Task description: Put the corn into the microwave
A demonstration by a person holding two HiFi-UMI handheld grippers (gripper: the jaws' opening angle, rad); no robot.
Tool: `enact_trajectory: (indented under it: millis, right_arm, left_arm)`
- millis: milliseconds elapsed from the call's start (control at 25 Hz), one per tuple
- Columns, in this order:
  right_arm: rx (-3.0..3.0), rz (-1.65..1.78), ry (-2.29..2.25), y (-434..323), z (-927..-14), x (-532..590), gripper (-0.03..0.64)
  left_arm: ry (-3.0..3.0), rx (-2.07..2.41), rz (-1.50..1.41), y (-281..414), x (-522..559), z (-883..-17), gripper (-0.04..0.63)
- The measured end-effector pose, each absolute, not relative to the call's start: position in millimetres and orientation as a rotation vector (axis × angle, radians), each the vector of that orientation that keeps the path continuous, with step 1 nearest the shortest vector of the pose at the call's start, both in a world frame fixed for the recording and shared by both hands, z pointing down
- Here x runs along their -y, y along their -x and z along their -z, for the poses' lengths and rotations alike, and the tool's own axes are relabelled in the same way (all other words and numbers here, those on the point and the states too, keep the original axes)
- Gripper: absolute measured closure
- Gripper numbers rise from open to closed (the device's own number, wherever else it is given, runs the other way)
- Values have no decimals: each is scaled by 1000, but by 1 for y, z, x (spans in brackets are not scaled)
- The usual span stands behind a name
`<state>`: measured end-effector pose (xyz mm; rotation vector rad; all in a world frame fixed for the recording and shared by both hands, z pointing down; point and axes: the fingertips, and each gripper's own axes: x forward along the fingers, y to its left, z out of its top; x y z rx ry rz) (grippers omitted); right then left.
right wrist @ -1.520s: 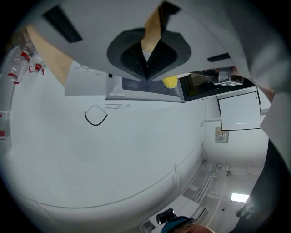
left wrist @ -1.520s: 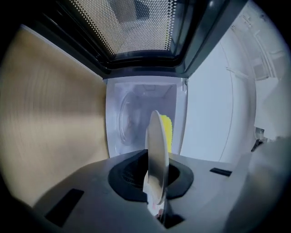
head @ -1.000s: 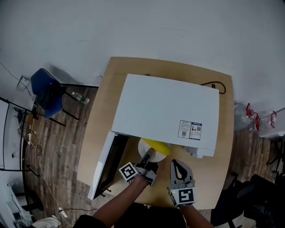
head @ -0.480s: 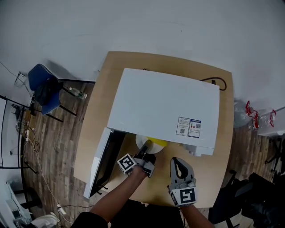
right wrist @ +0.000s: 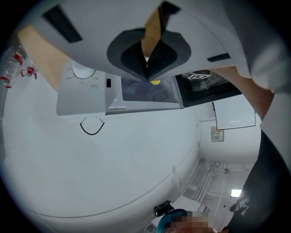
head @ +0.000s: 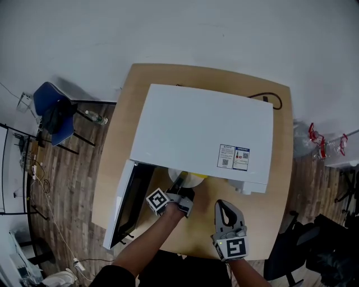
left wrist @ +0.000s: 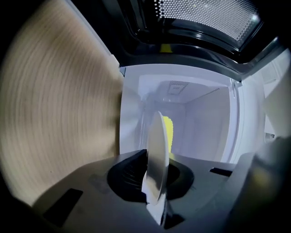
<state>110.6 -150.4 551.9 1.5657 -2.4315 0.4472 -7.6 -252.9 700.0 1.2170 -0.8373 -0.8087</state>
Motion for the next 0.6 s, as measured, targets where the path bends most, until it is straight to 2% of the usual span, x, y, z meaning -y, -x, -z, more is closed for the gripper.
enact_trajectory:
  millis: [600]
  right_arm:
    - [2427, -436, -1516, -110, -551, 156, 557]
  left_arm:
    - [-1227, 816, 861, 7, 267, -706, 567]
